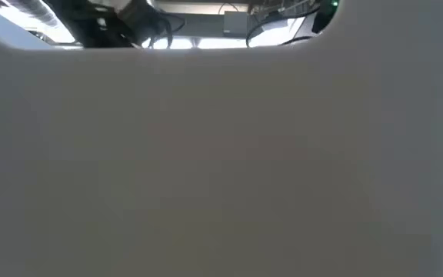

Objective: Sort Maruchan noodles
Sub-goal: Put the black noodle pack into the right white bin

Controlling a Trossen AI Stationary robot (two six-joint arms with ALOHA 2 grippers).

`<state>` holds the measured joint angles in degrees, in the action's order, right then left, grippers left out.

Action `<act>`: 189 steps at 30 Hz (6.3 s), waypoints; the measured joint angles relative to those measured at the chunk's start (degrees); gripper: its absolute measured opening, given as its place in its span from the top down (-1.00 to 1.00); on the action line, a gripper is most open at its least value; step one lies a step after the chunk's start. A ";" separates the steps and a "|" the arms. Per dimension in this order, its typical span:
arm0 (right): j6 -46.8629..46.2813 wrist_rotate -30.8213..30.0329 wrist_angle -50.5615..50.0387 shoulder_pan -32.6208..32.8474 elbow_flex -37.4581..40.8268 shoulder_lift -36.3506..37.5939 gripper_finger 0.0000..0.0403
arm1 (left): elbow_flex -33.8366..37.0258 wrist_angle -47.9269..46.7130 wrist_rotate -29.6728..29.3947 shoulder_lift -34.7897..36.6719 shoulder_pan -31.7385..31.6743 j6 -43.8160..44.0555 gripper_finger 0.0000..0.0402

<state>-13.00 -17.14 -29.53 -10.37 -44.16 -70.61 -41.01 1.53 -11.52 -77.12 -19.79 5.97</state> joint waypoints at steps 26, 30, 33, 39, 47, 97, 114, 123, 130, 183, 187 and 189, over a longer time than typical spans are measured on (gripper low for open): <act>-7.77 0.24 7.57 3.62 4.88 0.00 -0.03 | -23.00 -2.13 28.96 -32.86 -26.23 -5.71 -0.05; -7.75 0.19 7.57 3.62 4.88 0.00 -0.03 | -23.00 -4.62 28.05 -32.86 -26.23 -6.57 -0.05; -7.73 -0.20 7.51 3.60 4.88 0.00 -0.03 | -23.09 -7.14 25.41 -32.68 -25.96 -8.31 -0.05; -6.50 -0.35 7.53 3.60 4.88 0.00 -0.03 | -23.40 -14.83 22.26 -32.08 -25.56 -11.38 -0.05; -5.62 -0.39 7.68 3.60 4.88 0.00 -0.03 | -22.92 -32.46 14.88 -26.23 -22.71 -13.82 -0.05; -0.47 -0.36 10.15 3.60 4.88 0.02 -0.03 | -10.33 -21.25 6.60 -18.32 -6.05 9.67 -0.05; -12.13 5.75 10.57 3.65 4.88 0.01 -0.03 | -10.19 -24.30 6.78 -18.41 12.90 8.39 -0.05; -18.66 9.30 12.80 6.86 4.88 -1.34 -0.03 | -10.02 -18.86 10.22 -18.56 22.94 -8.48 -0.05; -19.77 10.16 20.34 11.83 4.88 -3.60 -0.03 | -11.02 -11.36 5.42 -18.83 26.43 -26.31 -0.05; -40.12 15.38 63.52 12.36 -2.75 -41.83 -0.50 | 14.68 21.38 -4.95 -12.51 33.57 2.74 -0.05; -39.24 16.75 62.94 12.08 -4.31 -42.58 -0.50 | 14.60 23.90 -4.95 -14.94 33.65 1.94 -0.05; -39.25 16.87 62.34 12.10 -4.67 -42.60 -0.50 | 14.59 24.11 -4.95 -15.31 33.65 1.10 -0.05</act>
<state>-52.25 -0.28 32.81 1.74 -48.83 -113.21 -26.41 25.65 -16.47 -92.42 13.87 7.07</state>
